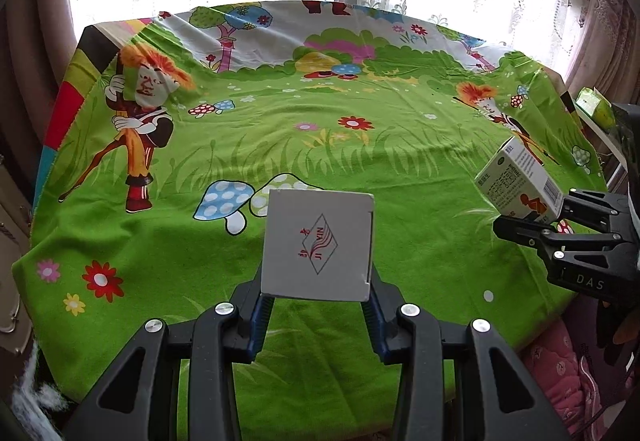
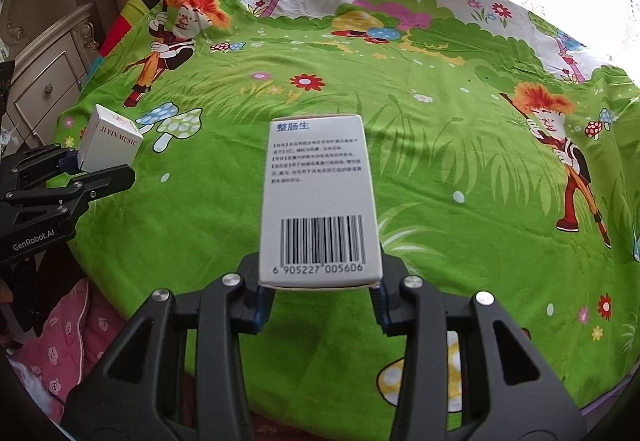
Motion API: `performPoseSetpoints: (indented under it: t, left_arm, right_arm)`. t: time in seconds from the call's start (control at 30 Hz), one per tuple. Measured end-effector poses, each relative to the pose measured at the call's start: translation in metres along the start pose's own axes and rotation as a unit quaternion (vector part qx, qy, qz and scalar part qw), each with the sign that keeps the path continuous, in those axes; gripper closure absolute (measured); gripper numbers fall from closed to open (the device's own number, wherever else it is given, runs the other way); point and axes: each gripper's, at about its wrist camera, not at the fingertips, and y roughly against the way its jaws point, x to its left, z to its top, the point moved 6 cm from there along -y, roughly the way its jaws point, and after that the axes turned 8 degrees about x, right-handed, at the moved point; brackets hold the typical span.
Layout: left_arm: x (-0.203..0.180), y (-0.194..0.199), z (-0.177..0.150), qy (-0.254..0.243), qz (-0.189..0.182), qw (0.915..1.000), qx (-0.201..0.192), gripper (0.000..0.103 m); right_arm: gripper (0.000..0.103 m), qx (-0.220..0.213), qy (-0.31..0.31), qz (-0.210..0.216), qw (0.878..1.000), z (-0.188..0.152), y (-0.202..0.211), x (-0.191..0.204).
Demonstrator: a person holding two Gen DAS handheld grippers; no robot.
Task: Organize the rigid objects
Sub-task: 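Carry the barcode box and small white box over to the storage box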
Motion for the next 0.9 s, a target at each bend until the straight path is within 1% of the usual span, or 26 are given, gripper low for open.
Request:
performPoseSetpoints:
  t: [0.13, 0.3, 0.47, 0.67, 0.8, 0.9]
  left_arm:
    - [-0.009, 0.005, -0.006, -0.015, 0.004, 0.9999, 0.000, 0.062]
    - [-0.027, 0.011, -0.013, -0.033, -0.001, 0.9994, 0.001, 0.062]
    - [-0.059, 0.018, -0.017, -0.070, -0.008, 0.9975, 0.000, 0.062]
    - [-0.097, 0.022, -0.021, -0.106, -0.025, 0.9940, 0.004, 0.062]
    - [-0.129, 0.028, -0.024, -0.140, -0.040, 0.9894, 0.007, 0.062]
    - [-0.163, 0.032, -0.025, -0.178, -0.055, 0.9825, 0.007, 0.062]
  right_arm:
    - [0.059, -0.009, 0.009, -0.004, 1.000, -0.009, 0.012, 0.009]
    - [0.059, -0.013, 0.005, 0.000, 1.000, -0.026, 0.026, 0.013]
    - [0.059, -0.020, -0.011, -0.003, 1.000, -0.048, 0.046, 0.002]
    - [0.059, -0.033, -0.036, -0.014, 0.999, -0.070, 0.072, -0.020]
    - [0.059, -0.044, -0.050, -0.028, 0.997, -0.083, 0.090, -0.034]
    - [0.059, -0.048, -0.066, -0.043, 0.996, -0.097, 0.102, -0.048]
